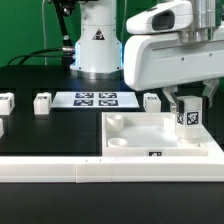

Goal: Assemble square table

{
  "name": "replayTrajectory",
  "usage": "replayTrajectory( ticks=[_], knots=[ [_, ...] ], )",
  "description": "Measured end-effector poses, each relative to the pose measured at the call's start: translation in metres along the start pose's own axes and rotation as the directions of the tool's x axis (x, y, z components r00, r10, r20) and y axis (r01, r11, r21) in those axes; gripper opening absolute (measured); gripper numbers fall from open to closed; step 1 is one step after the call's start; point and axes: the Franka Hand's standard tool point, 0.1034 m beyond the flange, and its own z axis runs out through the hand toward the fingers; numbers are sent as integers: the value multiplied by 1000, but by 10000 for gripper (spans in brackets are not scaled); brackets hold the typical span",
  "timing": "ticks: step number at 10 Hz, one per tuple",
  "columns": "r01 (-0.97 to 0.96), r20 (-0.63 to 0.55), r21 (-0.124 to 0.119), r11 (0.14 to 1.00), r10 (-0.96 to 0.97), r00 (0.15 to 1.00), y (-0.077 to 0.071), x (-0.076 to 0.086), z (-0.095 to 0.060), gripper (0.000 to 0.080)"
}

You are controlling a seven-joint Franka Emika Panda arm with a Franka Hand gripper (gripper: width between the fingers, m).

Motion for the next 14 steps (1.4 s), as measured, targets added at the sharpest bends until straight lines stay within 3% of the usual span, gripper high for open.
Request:
replayTrajectory(
  ticks=[1,5,7,10,13,14],
  knots=[
    [-2,0,-1,1000,2,1000,1,0,0,292],
    [-29,0,0,1000,29,1000,1,0,0,292],
    [-216,7,2,976,216,976,3,1,1,292],
    [-514,16,14,858,514,858,6,2,1,294],
    [-725,23,8,689,725,689,8,4,2,294],
    [-806,25,-2,591,806,591,8,4,2,294]
  ],
)
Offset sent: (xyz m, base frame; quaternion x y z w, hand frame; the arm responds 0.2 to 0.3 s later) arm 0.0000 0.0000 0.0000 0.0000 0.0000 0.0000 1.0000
